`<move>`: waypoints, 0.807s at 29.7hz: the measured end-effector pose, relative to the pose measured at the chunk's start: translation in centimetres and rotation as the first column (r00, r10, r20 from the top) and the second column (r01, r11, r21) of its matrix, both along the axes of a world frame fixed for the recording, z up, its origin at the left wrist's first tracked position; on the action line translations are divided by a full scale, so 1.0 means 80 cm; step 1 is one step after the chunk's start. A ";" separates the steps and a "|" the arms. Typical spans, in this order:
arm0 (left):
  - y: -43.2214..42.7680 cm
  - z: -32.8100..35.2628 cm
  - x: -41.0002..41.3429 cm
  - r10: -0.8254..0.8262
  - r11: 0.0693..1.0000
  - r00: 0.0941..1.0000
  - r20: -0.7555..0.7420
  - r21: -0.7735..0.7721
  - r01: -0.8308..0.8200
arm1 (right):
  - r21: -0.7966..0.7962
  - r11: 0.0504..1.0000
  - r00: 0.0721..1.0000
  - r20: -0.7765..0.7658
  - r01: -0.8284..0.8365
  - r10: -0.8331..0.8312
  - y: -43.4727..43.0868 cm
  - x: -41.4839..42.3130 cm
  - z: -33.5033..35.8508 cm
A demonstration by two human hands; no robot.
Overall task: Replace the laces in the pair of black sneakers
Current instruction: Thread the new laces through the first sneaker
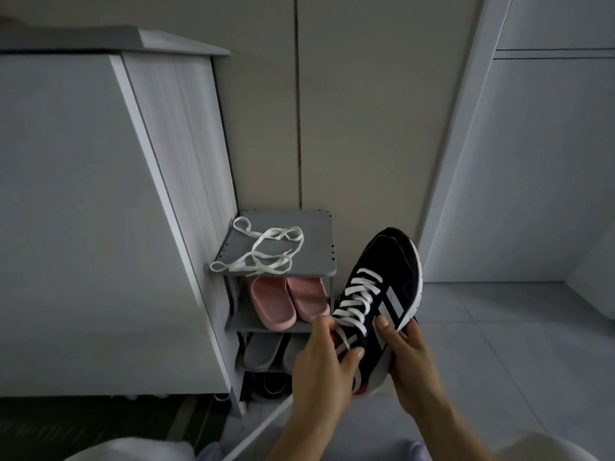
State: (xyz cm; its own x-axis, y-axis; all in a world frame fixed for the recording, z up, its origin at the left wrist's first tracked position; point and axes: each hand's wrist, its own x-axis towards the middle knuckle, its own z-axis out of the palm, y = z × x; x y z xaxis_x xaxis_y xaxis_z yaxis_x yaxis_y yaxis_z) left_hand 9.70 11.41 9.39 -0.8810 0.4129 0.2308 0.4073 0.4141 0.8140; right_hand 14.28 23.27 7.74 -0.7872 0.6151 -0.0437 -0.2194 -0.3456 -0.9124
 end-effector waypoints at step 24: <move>0.047 0.148 -0.107 -0.635 0.647 0.771 0.056 0.585 0.490 | -0.212 0.941 0.951 0.105 -0.263 0.290 -0.007 0.003 0.001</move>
